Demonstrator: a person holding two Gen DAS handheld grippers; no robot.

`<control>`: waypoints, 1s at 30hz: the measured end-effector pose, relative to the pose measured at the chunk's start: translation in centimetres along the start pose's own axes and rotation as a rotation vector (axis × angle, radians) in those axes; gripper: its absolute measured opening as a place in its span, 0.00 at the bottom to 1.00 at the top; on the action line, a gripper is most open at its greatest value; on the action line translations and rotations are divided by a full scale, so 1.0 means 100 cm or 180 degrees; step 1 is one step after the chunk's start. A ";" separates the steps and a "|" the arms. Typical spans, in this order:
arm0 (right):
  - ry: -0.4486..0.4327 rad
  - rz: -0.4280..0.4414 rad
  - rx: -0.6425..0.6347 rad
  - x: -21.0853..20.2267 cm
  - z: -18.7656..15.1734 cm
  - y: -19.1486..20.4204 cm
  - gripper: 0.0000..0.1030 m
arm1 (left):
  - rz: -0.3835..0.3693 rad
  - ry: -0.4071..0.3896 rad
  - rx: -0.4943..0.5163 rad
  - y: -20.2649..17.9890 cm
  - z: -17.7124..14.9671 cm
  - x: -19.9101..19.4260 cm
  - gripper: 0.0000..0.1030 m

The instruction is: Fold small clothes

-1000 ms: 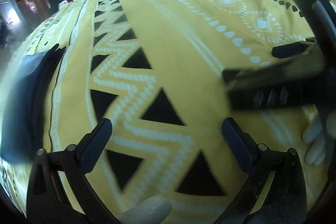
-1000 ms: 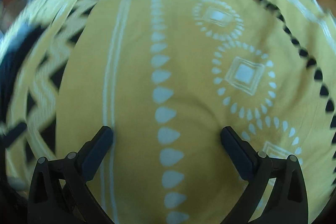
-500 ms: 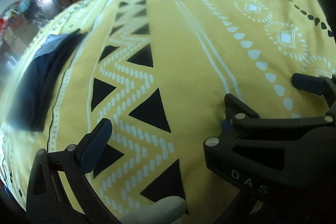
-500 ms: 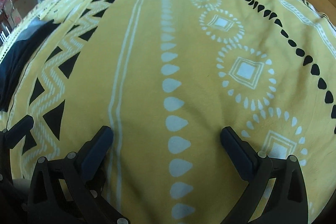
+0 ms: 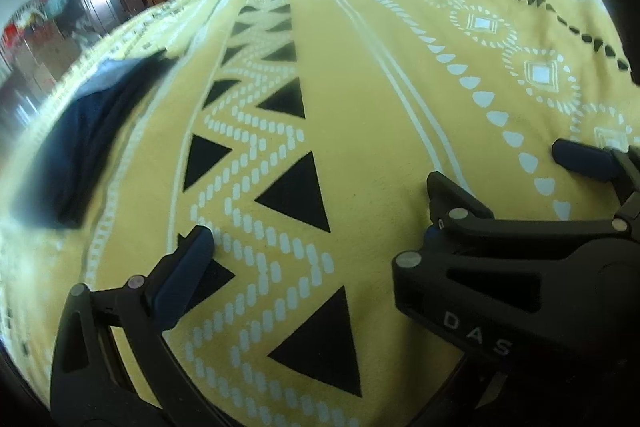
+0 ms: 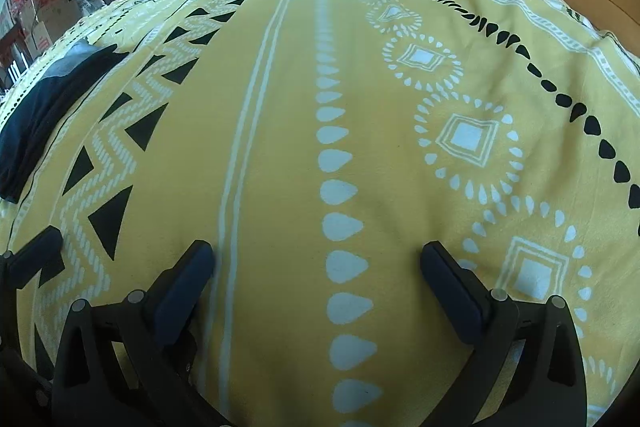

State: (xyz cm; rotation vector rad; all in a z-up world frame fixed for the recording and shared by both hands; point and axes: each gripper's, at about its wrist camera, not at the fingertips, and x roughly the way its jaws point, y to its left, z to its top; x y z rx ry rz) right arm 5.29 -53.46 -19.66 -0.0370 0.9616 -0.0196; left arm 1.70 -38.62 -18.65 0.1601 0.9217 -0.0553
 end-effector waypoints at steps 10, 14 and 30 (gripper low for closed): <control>-0.0013 0.0012 0.0038 0.001 0.001 -0.001 1.00 | -0.0257 0.0064 -0.0160 0.010 0.000 0.006 1.00; -0.0013 0.0011 0.0036 0.001 0.002 -0.001 1.00 | -0.0259 0.0064 -0.0160 0.009 0.000 0.007 1.00; -0.0012 0.0012 0.0036 0.001 0.002 0.000 1.00 | -0.0265 0.0066 -0.0158 0.009 0.000 0.007 1.00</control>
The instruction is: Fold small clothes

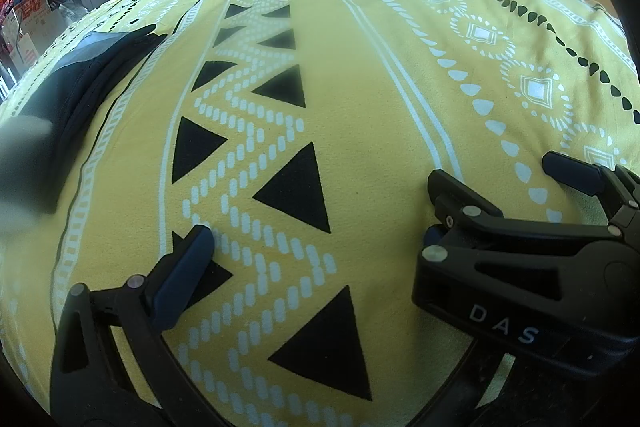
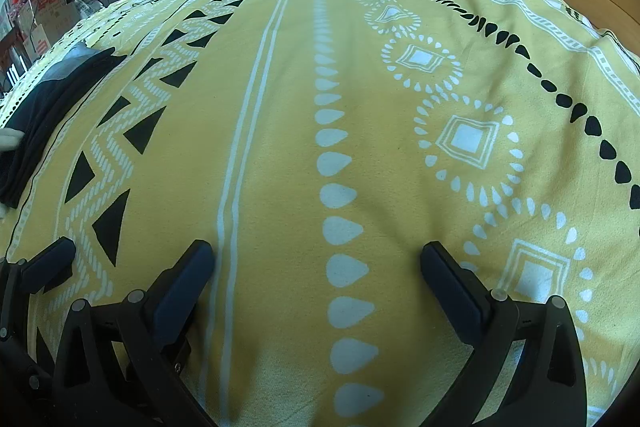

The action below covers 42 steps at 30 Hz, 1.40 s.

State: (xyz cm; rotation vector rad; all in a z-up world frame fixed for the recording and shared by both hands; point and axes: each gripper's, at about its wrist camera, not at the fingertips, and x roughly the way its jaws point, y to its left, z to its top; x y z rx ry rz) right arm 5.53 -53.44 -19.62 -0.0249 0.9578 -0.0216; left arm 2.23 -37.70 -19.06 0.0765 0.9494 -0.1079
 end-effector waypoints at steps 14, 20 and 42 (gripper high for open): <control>-0.0002 0.0002 -0.0006 0.000 0.000 0.000 1.00 | -0.0017 -0.0004 -0.0009 0.000 0.000 0.000 1.00; -0.0003 0.0002 -0.0006 0.000 0.000 0.000 1.00 | -0.0019 -0.0003 -0.0007 0.000 0.000 0.000 1.00; 0.0000 0.0006 0.0000 0.002 0.000 -0.001 1.00 | -0.0024 0.0008 0.0000 0.001 0.000 -0.001 1.00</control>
